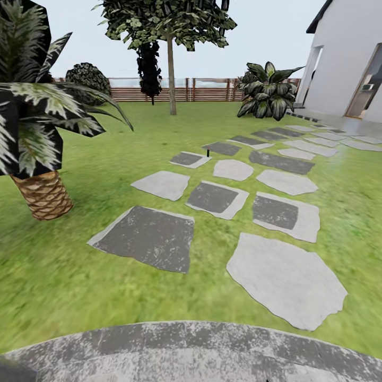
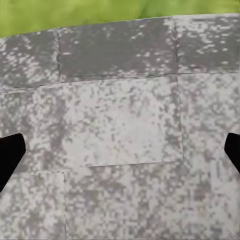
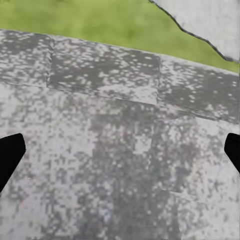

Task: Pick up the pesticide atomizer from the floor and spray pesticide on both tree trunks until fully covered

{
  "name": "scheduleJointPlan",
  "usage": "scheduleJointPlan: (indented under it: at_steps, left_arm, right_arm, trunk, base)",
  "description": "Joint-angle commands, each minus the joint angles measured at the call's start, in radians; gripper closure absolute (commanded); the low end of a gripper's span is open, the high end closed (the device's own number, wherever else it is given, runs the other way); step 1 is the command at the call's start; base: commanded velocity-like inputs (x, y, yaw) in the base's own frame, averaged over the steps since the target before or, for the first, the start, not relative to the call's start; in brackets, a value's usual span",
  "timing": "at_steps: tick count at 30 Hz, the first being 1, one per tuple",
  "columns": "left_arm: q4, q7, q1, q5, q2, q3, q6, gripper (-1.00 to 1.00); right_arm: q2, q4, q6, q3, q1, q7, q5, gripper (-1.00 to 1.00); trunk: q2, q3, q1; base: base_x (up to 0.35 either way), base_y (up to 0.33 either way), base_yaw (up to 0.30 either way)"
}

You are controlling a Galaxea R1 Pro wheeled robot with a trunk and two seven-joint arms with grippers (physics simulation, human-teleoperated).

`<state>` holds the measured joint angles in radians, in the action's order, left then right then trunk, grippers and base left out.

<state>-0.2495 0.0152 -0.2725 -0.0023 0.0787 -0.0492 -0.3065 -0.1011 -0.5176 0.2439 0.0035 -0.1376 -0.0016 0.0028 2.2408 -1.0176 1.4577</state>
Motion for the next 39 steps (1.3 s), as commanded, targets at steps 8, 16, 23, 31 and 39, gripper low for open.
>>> scheduleJointPlan:
  at_steps: [8, 16, 23, 31, 39]
  left_arm:
    - [0.001, 0.0, -0.001, 0.0, 0.001, -0.002, -0.003, -1.0]
    - [0.001, -0.001, -0.001, 0.0, 0.001, -0.002, -0.003, -1.0]
    - [0.0, -0.001, -0.001, -0.001, 0.002, -0.003, -0.003, -1.0]
    - [0.0, -0.001, -0.001, -0.001, 0.002, -0.002, -0.003, -1.0]
    - [0.001, -0.001, -0.001, -0.001, 0.001, -0.001, -0.003, -1.0]
  right_arm:
    - [0.0, 0.001, 0.003, 0.001, 0.0, -0.001, 0.0, -1.0]
    - [0.0, 0.001, 0.003, 0.0, 0.0, -0.001, 0.0, -1.0]
    - [0.0, 0.001, 0.003, 0.001, 0.0, -0.001, 0.0, -1.0]
    - [0.0, 0.001, 0.003, 0.001, 0.0, -0.001, 0.0, -1.0]
    - [0.0, 0.002, 0.003, 0.001, 0.0, 0.002, 0.002, -1.0]
  trunk:
    - [0.0, -0.001, 0.0]
    - [0.0, -0.001, 0.0]
    - [0.0, -0.001, 0.0]
    - [0.0, -0.001, 0.0]
    - [0.0, -0.001, 0.0]
  base:
    - [0.342, 0.0, 0.0]
    - [0.342, 0.0, 0.0]
    - [0.342, 0.0, 0.0]
    - [0.342, 0.0, 0.0]
    - [0.342, 0.0, 0.0]
